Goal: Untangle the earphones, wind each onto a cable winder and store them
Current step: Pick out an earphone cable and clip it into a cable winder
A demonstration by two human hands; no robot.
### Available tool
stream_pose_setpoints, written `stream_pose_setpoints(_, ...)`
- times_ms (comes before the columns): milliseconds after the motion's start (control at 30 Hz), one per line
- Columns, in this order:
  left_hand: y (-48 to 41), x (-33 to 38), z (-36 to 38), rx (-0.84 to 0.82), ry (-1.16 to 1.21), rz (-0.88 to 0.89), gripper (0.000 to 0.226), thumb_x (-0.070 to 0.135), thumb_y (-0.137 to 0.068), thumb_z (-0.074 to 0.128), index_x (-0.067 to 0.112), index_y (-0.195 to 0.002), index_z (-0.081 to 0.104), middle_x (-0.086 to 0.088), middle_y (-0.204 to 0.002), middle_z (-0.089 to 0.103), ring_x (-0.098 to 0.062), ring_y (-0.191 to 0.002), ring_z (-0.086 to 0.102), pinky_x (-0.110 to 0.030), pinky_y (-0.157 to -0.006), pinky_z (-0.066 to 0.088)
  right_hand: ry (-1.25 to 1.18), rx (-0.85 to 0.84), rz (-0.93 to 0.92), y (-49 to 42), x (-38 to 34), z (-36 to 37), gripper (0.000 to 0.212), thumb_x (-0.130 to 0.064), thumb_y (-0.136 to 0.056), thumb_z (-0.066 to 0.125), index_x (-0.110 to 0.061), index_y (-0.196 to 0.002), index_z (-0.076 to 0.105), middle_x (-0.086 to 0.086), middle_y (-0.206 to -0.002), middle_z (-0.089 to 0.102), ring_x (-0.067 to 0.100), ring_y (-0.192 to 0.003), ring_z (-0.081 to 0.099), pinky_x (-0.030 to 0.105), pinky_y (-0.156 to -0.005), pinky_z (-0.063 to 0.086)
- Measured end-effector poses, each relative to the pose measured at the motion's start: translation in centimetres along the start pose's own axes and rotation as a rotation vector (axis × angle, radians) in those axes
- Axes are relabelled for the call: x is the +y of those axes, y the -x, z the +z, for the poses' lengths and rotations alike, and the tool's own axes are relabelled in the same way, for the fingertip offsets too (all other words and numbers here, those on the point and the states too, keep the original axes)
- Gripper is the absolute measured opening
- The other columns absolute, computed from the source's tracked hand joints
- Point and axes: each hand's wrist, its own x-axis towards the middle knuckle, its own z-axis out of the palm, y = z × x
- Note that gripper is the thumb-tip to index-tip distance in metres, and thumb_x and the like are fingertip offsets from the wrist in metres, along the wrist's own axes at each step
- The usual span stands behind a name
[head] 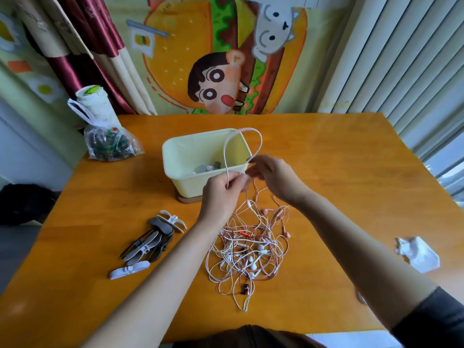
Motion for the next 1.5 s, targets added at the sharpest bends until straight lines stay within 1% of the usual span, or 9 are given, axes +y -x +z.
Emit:
stream_pose_setpoints(67, -0.1, -0.3, -0.9, 0.048, 0.003, -0.004, 0.018, 0.019, -0.095, 0.056, 0.02, -0.087, 0.072, 0.007, -0.071, 0.065, 0.002, -0.067, 0.058, -0.01, -0.065, 0.041, 0.155, -0.201, 0.042, 1.0, 2.0, 1.2, 0.044, 0.014, -0.088, 0.038, -0.001, -0.127, 0.052, 0.015, -0.119, 0.063, 0.019, -0.104, 0.061, 0.012, -0.085, 0.045)
stream_pose_setpoints(233, -0.4, -1.8, -2.1, 0.087, -0.035, -0.009, 0.017, 0.019, -0.095, 0.055, 0.025, -0.087, 0.069, 0.009, -0.075, 0.065, -0.002, -0.079, 0.058, -0.008, -0.069, 0.042, 0.29, -0.421, 0.093, 3.4, 4.9, 4.4, 0.028, -0.018, -0.093, 0.057, -0.012, -0.121, 0.057, 0.005, -0.131, 0.055, 0.02, -0.122, 0.051, 0.029, -0.101, 0.038)
stream_pose_setpoints(433, -0.7, -3.0, -3.8, 0.183, 0.038, -0.097, 0.019, 0.017, -0.097, 0.053, 0.018, -0.089, 0.07, 0.008, -0.079, 0.066, -0.003, -0.079, 0.057, -0.02, -0.066, 0.04, 0.242, -0.482, 0.186, 4.8, 6.2, 4.4, 0.033, -0.024, -0.092, 0.059, -0.009, -0.12, 0.048, 0.007, -0.119, 0.063, 0.018, -0.111, 0.058, 0.036, -0.106, 0.038)
stream_pose_setpoints(667, -0.6, -2.8, -3.7, 0.143, 0.086, -0.169, 0.02, 0.019, -0.096, 0.053, 0.021, -0.085, 0.069, 0.007, -0.082, 0.067, -0.002, -0.085, 0.056, -0.026, -0.074, 0.041, 0.246, -0.272, 0.11, 4.3, 4.4, 5.8, 0.07, -0.025, -0.09, 0.061, -0.011, -0.147, 0.022, 0.008, -0.151, 0.031, 0.022, -0.137, 0.034, 0.031, -0.11, 0.03)
stream_pose_setpoints(900, -0.6, -3.9, -4.9, 0.168, 0.116, -0.261, 0.019, 0.017, -0.097, 0.052, 0.019, -0.09, 0.069, 0.005, -0.079, 0.065, -0.002, -0.073, 0.052, -0.038, -0.09, 0.044, 0.275, -0.474, 0.096, 4.4, 5.1, 7.6, 0.024, -0.02, -0.099, 0.047, -0.006, -0.108, 0.064, 0.007, -0.109, 0.068, 0.015, -0.093, 0.063, 0.025, -0.085, 0.05)
stream_pose_setpoints(1000, -0.7, -5.5, -6.2, 0.234, 0.157, -0.359, 0.02, 0.017, -0.097, 0.053, 0.006, -0.102, 0.069, 0.002, -0.079, 0.064, -0.007, -0.063, 0.042, -0.035, -0.067, 0.045, 0.345, -0.466, 0.177, 5.6, 7.9, 5.9, 0.027, -0.018, -0.101, 0.038, -0.007, -0.103, 0.063, 0.007, -0.102, 0.068, 0.006, -0.077, 0.058, 0.008, -0.065, 0.041)
stream_pose_setpoints(1233, 0.3, -6.4, -5.1, 0.044, 0.219, -0.531, 0.012, 0.0, -0.091, 0.054, 0.009, -0.083, 0.059, -0.008, -0.08, 0.06, -0.009, -0.056, 0.035, -0.015, -0.043, 0.027, 0.316, -0.026, 0.168, 4.8, 7.9, -0.4, 0.025, -0.014, -0.098, 0.047, -0.015, -0.082, 0.066, -0.01, -0.052, 0.049, 0.024, -0.057, 0.061, 0.021, -0.052, 0.042)
stream_pose_setpoints(1333, 0.7, -4.3, -3.4, -0.094, 0.261, -0.445, 0.009, 0.002, -0.092, 0.055, 0.009, -0.089, 0.061, -0.004, -0.078, 0.057, -0.008, -0.059, 0.038, -0.016, -0.049, 0.029, 0.286, 0.127, 0.024, 3.9, 4.4, -1.6, 0.023, -0.022, -0.097, 0.049, -0.018, -0.085, 0.068, -0.008, -0.049, 0.045, 0.031, -0.055, 0.059, 0.038, -0.055, 0.048)
stream_pose_setpoints(1500, 1.1, -1.3, -1.5, -0.253, 0.122, -0.129, 0.021, 0.018, -0.095, 0.057, 0.025, -0.114, 0.061, 0.006, -0.07, 0.045, 0.002, -0.064, 0.048, -0.009, -0.063, 0.04, 0.332, 0.006, -0.11, 3.5, 0.3, -0.5, 0.02, -0.026, -0.097, 0.05, -0.025, -0.086, 0.067, -0.011, -0.051, 0.045, 0.006, -0.046, 0.041, 0.03, -0.048, 0.032)
